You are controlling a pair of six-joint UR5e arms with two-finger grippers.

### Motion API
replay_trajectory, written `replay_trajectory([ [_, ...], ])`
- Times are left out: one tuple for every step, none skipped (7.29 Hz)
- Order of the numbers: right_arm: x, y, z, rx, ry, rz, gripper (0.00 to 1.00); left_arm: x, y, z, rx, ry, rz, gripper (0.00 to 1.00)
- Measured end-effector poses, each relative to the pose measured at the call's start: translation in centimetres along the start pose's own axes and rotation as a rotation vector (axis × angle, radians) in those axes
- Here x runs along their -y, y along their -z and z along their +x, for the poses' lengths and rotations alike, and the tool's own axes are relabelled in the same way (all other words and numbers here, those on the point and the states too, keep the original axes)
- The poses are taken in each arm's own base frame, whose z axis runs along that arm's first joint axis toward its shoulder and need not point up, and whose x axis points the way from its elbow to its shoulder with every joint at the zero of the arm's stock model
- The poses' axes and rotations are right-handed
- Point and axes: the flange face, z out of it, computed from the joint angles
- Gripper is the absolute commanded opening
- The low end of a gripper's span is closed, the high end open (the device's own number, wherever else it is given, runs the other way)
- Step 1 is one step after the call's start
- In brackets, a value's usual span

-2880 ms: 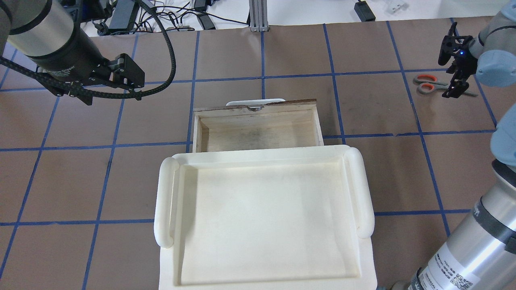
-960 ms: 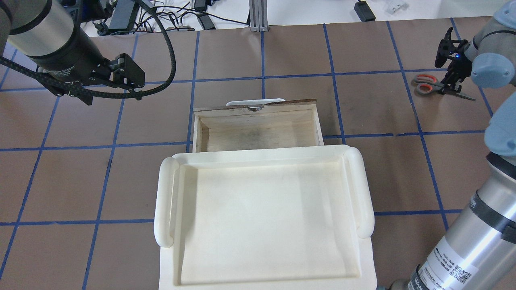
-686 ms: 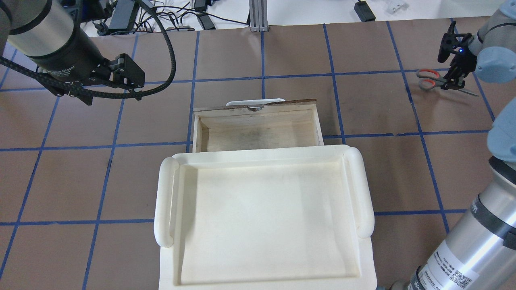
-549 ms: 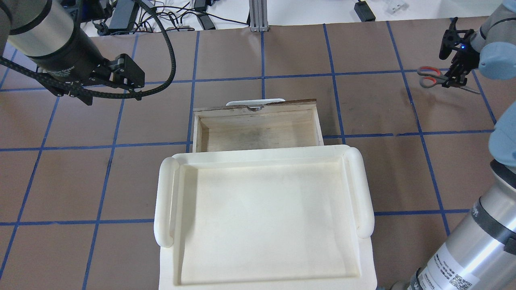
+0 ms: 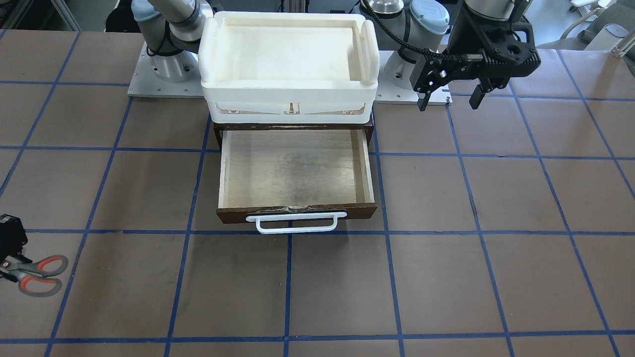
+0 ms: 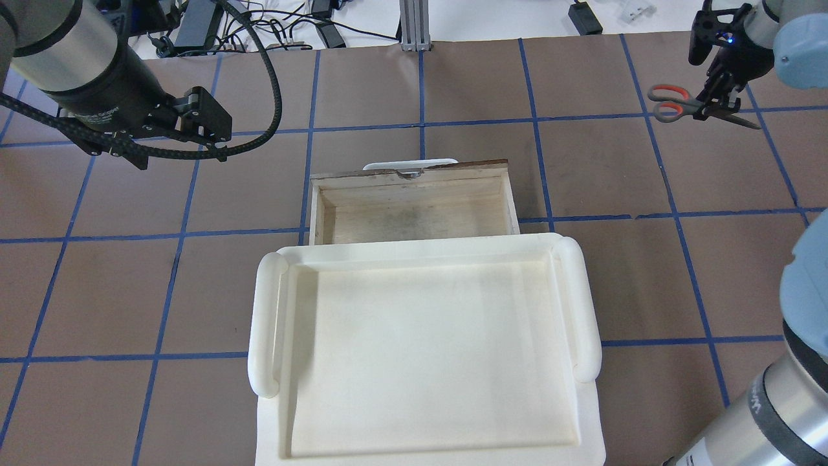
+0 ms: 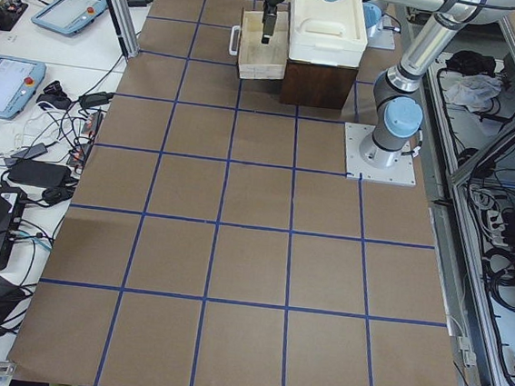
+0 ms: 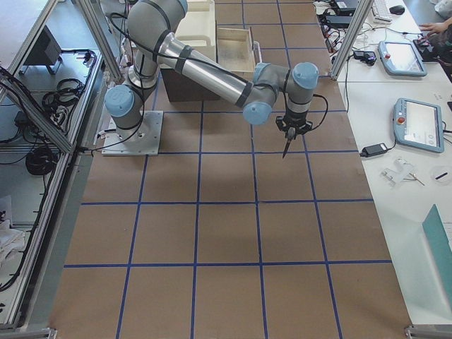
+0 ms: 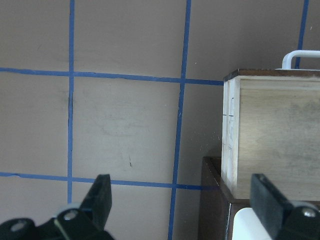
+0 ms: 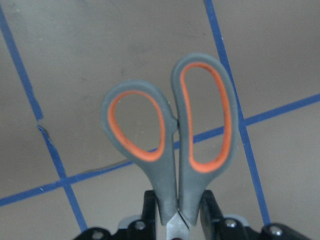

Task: Put scissors in drawer and close it
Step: 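Carry the scissors with the right gripper over the open drawer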

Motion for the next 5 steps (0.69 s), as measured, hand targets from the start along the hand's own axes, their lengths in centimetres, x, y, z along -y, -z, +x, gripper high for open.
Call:
replay_trajectory([
  [3.6, 2.1, -1.8, 0.018, 0.02, -0.001, 0.0, 0.0, 0.0, 0.0, 0.0, 0.0, 0.0, 1.0],
  [7.7, 4.2, -4.0, 0.033, 0.039, -0.005, 0.0, 0.0, 0.0, 0.0, 0.0, 0.0, 0.0, 1.0],
  [12.0, 6.0, -6.4, 0.045, 0.066, -0.006, 0.0, 0.0, 0.0, 0.0, 0.0, 0.0, 0.0, 1.0],
  [15.9, 7.5, -8.8, 0.047, 0.097, -0.005, 0.0, 0.0, 0.0, 0.0, 0.0, 0.0, 0.0, 1.0],
  [19.7, 8.3, -11.1, 0.045, 0.119, -0.005, 0.0, 0.0, 0.0, 0.0, 0.0, 0.0, 0.001, 1.0],
])
